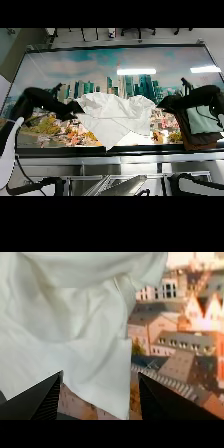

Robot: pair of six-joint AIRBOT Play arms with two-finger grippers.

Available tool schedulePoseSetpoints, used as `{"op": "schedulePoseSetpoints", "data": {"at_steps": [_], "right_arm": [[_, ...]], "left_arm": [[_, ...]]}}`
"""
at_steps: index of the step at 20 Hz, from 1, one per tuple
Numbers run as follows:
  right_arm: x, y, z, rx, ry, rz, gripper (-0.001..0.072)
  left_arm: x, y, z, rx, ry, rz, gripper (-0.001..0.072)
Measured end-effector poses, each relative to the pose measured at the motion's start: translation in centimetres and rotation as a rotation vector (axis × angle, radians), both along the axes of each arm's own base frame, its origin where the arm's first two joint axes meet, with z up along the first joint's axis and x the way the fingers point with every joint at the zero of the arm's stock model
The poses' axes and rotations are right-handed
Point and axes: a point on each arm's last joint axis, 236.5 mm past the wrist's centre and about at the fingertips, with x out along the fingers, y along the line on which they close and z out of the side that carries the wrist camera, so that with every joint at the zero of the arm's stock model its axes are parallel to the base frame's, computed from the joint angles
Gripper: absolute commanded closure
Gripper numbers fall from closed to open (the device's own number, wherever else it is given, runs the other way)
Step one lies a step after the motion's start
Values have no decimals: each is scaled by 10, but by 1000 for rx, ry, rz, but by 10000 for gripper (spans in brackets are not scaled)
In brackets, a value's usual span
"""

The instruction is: Fold the shirts.

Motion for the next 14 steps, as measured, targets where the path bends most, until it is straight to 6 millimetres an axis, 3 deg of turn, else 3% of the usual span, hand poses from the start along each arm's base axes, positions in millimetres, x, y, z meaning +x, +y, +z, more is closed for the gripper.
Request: {"op": "schedulePoseSetpoints", "data": {"at_steps": [3, 7, 9, 12, 13, 14], "right_arm": [[-34, 18, -35, 10, 92, 34, 180], [-54, 43, -64, 7, 150, 84, 181], [-55, 50, -73, 3, 158, 90, 181], [-56, 58, -80, 17, 170, 87, 184], [-56, 60, -82, 23, 174, 84, 193], [-56, 62, -84, 27, 179, 84, 315]], "left_arm": [[-43, -18, -38, 19, 37, 10, -1], [-62, -40, -70, 37, 39, 7, 3], [-54, -47, -79, 46, 21, 15, 187], [-36, -58, -86, 47, -3, 21, 188], [-32, -63, -88, 43, -5, 18, 276], [-30, -68, -91, 44, -4, 10, 480]]}}
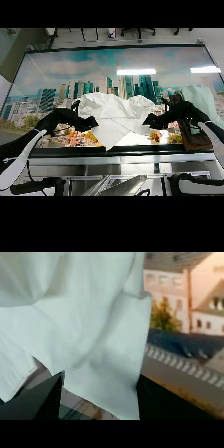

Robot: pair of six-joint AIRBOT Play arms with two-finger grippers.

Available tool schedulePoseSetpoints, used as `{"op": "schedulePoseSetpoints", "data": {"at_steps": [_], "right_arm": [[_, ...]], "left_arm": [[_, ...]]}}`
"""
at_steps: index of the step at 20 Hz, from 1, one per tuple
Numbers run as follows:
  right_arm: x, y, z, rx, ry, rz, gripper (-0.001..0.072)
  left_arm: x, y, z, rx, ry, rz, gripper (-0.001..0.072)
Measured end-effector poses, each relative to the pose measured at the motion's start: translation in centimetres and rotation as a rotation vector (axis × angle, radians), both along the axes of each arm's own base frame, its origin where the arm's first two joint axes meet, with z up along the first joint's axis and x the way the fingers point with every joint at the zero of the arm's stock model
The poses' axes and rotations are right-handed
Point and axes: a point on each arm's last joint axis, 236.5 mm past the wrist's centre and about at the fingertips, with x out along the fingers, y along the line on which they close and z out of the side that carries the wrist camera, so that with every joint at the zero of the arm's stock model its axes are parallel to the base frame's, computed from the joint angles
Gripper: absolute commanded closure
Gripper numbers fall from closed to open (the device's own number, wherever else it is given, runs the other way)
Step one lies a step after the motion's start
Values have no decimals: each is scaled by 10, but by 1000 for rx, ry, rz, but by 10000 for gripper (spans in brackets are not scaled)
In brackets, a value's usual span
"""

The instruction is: Fold the shirts.

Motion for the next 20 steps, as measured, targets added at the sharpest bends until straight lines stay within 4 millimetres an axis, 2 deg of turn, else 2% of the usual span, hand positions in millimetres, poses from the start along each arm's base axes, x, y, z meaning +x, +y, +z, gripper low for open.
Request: {"op": "schedulePoseSetpoints", "data": {"at_steps": [1, 3, 4, 7, 9, 11, 13, 14, 16, 17, 18, 19, 20], "right_arm": [[0, 2, -3, 0, 0, 3, 506], [-2, 10, -7, 5, -2, 29, 682], [-2, 15, -6, 12, -10, 41, 695], [8, 32, 17, 61, -62, 70, 695], [27, 41, 52, 95, -149, 79, 696], [60, 46, 99, 119, -289, 73, 695], [115, 36, 155, 101, -496, 1, 695], [149, 23, 184, 75, -615, -63, 695], [208, -11, 229, 19, -803, -205, 694], [229, -28, 239, 1, -851, -275, 694], [248, -43, 240, -18, -879, -336, 694], [264, -56, 231, -34, -881, -386, 693], [276, -65, 216, -51, -870, -413, 606]], "left_arm": [[-1, -5, -5, 4, 8, -13, 601], [-5, -12, -11, 8, 26, -38, 608], [-7, -13, -12, 9, 32, -45, 693], [-9, -6, -8, 22, 34, -67, 695], [-5, 8, 0, 45, 4, -68, 695], [-12, 23, 7, 57, 9, -64, 695], [-24, 46, 6, 87, 27, -54, 695], [-34, 58, 5, 101, 46, -47, 695], [-49, 81, 2, 125, 70, -18, 695], [-56, 91, 1, 133, 78, 1, 695], [-62, 100, 2, 134, 83, 16, 695], [-66, 108, 4, 133, 81, 29, 695], [-69, 118, 5, 137, 78, 44, 695]]}}
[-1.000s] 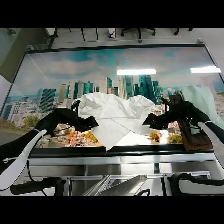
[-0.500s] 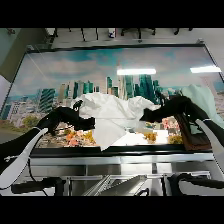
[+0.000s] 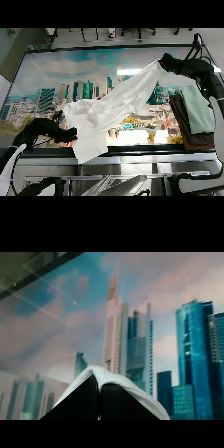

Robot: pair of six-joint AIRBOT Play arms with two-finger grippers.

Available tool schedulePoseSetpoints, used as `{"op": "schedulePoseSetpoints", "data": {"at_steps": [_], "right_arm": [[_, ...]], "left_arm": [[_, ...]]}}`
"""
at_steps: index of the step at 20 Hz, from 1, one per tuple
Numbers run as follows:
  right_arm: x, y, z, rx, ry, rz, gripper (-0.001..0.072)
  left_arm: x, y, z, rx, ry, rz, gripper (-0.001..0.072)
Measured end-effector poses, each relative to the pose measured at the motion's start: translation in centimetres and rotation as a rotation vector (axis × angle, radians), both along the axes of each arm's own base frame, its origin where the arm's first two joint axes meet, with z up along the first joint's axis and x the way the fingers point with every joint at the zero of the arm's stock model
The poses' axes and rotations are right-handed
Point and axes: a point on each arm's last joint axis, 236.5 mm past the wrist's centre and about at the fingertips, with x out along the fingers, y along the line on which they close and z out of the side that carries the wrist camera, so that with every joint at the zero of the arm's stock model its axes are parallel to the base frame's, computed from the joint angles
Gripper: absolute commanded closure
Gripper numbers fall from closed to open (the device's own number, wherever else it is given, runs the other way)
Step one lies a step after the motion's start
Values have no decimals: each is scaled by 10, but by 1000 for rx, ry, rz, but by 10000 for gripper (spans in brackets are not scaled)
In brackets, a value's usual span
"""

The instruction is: Fold the shirts.

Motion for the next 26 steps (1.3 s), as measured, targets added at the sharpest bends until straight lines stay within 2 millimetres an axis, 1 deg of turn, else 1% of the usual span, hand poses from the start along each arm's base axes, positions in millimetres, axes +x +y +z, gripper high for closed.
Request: {"op": "schedulePoseSetpoints", "data": {"at_steps": [1, 2, 4, 5, 7, 8, 10, 12, 13, 14, 15, 17, 18, 19, 21, 23, 26], "right_arm": [[9, -6, -18, -2, 21, -20, 245], [15, -11, -36, 2, 45, -38, 9], [19, -14, -64, 0, 93, -34, 8], [16, -14, -72, 0, 117, -15, 8], [2, -19, -74, -22, 158, 48, 8], [-11, -23, -72, -31, 191, 92, 8], [-48, -24, -73, -40, 286, 197, 8], [-101, -13, -91, -36, 430, 318, 8], [-128, -6, -104, -26, 500, 361, 15], [-151, 3, -117, -20, 559, 399, 124], [-176, 15, -133, -11, 620, 441, 274], [-215, 39, -162, -6, 711, 510, 269], [-227, 49, -174, -9, 734, 528, 269], [-236, 60, -184, -11, 748, 545, 269], [-244, 80, -195, 2, 752, 566, 270], [-241, 91, -204, 6, 737, 559, 270], [-235, 99, -212, 14, 723, 539, 270]], "left_arm": [[-2, 7, 3, -2, -5, 14, 695], [-3, 14, 7, -5, -10, 30, 695], [-3, 26, 15, -4, -27, 57, 695], [0, 31, 20, -4, -41, 70, 695], [7, 41, 30, -3, -67, 94, 695], [12, 46, 35, 3, -87, 102, 695], [21, 51, 45, 7, -117, 110, 695], [27, 53, 51, 10, -138, 109, 695], [28, 53, 53, 11, -143, 108, 695], [30, 53, 55, 12, -148, 108, 695], [31, 54, 56, 14, -155, 109, 695], [34, 55, 56, 20, -165, 108, 695], [34, 56, 57, 21, -166, 108, 695], [34, 56, 57, 21, -167, 108, 695], [35, 56, 57, 24, -168, 107, 695], [35, 57, 57, 25, -170, 107, 695], [35, 57, 57, 26, -170, 107, 695]]}}
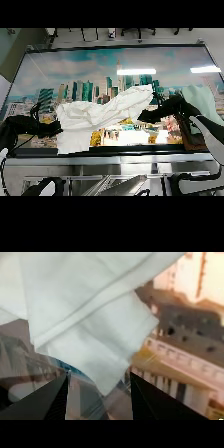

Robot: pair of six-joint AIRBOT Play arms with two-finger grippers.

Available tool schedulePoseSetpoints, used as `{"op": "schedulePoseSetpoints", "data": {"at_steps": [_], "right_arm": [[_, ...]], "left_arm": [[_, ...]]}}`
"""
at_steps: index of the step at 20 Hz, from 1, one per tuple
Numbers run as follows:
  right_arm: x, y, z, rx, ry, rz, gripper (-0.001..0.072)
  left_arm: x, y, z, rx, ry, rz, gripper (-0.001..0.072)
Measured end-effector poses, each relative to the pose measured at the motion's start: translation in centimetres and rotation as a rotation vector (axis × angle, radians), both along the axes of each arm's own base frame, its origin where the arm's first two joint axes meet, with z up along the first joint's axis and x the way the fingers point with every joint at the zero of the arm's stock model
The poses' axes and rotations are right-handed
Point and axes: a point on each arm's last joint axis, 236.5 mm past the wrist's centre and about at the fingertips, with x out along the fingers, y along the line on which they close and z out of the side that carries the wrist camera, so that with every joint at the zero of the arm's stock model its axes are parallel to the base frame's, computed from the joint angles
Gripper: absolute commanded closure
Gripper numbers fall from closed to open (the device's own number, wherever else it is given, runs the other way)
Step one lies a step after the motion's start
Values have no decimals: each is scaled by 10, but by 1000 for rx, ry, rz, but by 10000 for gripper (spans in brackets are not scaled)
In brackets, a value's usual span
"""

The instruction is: Fold the shirts.

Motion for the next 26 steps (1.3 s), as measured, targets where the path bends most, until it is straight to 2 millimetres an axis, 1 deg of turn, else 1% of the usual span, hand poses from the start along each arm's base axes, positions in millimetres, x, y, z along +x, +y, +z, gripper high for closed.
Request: {"op": "schedulePoseSetpoints", "data": {"at_steps": [2, 3, 4, 6, 8, 10, 11, 12, 13, 14, 15, 16, 17, 18, 19, 20, 21, 22, 23, 24, 25, 26], "right_arm": [[5, 2, -3, 4, -7, -21, 279], [6, 3, -5, 2, -10, -27, 367], [8, 2, -7, -2, -14, -33, 484], [9, 3, -12, -9, -13, -38, 693], [8, 9, -13, -5, -12, -32, 695], [13, 15, -7, 4, -30, -24, 695], [20, 19, 6, 22, -58, -29, 695], [30, 23, 26, 46, -103, -36, 695], [43, 25, 56, 68, -170, -40, 696], [57, 24, 92, 89, -253, -44, 696], [74, 21, 143, 110, -373, -58, 696], [84, 15, 198, 126, -498, -68, 697], [89, 7, 260, 134, -638, -77, 696], [87, -3, 329, 141, -791, -97, 697], [74, -15, 399, 136, -954, -110, 697], [55, -25, 461, 122, -1103, -126, 697], [28, -34, 519, 99, -1250, -138, 697], [-1, -41, 568, 72, -1382, -155, 697], [-34, -47, 612, 34, -1513, -173, 697], [-63, -51, 645, 0, -1619, -191, 697], [-92, -54, 673, -36, -1716, -211, 697], [-117, -56, 694, -68, -1795, -231, 697]], "left_arm": [[0, 1, 0, 3, 0, -1, 695], [0, 1, -1, 5, 1, -2, 695], [0, 1, -1, 7, 1, -2, 695], [1, 2, -1, 11, -4, 0, 695], [2, 3, -1, 13, -8, 1, 695], [3, 3, 0, 15, -13, 3, 695], [6, 4, 4, 17, -24, 2, 695], [10, 5, 11, 21, -44, 0, 695], [17, 6, 25, 29, -84, -1, 695], [27, 8, 47, 44, -151, -3, 695], [40, 11, 79, 65, -242, -4, 695], [51, 13, 119, 89, -350, -2, 695], [60, 16, 172, 119, -489, 4, 695], [64, 17, 229, 150, -633, 13, 695], [62, 17, 293, 183, -797, 29, 695], [48, 15, 363, 215, -974, 47, 695], [27, 11, 428, 243, -1140, 61, 695], [-2, 6, 487, 267, -1297, 74, 695], [-31, 0, 534, 287, -1426, 81, 695], [-60, -6, 574, 306, -1538, 84, 695], [-88, -12, 607, 323, -1634, 90, 695], [-108, -14, 629, 341, -1700, 100, 695]]}}
